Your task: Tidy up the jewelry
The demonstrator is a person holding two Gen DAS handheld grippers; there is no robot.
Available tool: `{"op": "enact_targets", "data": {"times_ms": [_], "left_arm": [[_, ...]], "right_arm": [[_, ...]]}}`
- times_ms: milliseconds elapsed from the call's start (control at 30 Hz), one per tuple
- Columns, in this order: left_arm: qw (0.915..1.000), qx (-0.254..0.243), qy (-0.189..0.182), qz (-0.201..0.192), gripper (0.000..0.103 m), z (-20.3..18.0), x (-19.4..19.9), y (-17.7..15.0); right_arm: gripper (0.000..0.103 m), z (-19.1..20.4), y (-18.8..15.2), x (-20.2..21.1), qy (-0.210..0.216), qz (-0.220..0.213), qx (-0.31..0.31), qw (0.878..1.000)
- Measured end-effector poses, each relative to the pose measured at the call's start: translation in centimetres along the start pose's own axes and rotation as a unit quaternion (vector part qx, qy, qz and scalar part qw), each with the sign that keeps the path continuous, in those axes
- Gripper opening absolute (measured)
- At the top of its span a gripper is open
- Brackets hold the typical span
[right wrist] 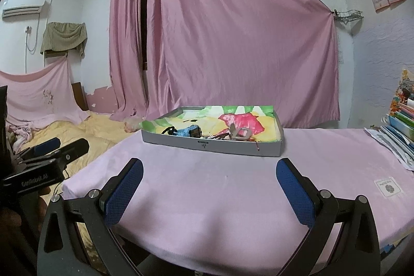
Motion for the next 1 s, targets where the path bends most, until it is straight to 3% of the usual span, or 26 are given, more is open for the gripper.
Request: {"op": "enact_targets", "data": {"times_ms": [167,1000], "left_arm": [[0.9997,-0.002,0.018,-0.014,0.102,0.3,0.1,-1.0],[0.9998,-0.022,0.003,0.002,0.102,-0.9,0.2,-3.3]], "right_arm": [[0.101,-0.4,-0.8,1.0,-0.01,-0.013,-0.003,1.0],[0.101,-1.6,-2.1,0.4,-0.026,-0.002,-0.019,0.999]]}}
Point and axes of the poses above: each gripper's, at about its wrist camera, not at the fingertips, and x roughly against the way its jaws point, z to its left, y to its top, the point moved 8 cm from there along -x, roughly the way its jaws point, and after that the axes turned 10 degrees about y, right-handed, at the moved point
